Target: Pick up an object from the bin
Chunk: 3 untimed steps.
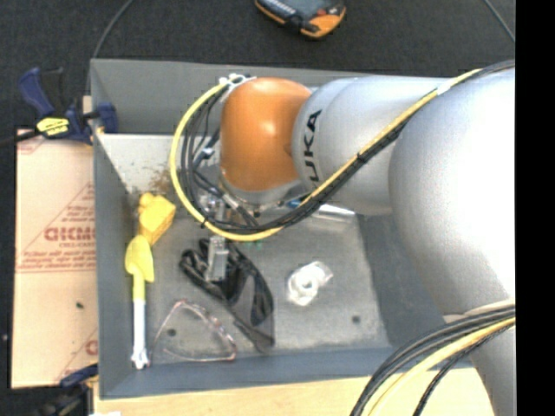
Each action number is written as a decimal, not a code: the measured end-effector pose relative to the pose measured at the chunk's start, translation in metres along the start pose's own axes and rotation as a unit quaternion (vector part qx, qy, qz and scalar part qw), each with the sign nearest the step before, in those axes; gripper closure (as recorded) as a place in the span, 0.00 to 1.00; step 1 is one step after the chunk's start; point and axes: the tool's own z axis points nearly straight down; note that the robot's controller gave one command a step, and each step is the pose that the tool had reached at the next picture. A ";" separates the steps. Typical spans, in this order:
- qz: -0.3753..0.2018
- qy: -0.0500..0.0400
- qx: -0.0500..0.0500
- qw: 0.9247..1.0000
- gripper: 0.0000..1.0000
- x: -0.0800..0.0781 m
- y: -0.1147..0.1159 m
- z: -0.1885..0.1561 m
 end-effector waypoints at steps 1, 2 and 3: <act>0.002 -0.004 -0.001 1.000 0.00 -0.002 -0.001 -0.005; 0.078 -0.001 -0.001 0.997 0.00 0.019 -0.036 0.067; 0.045 -0.008 -0.001 0.999 0.00 0.019 -0.028 0.003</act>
Offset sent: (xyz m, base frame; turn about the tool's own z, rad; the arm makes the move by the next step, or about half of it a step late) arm -0.0197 -0.0359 -0.0679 0.1606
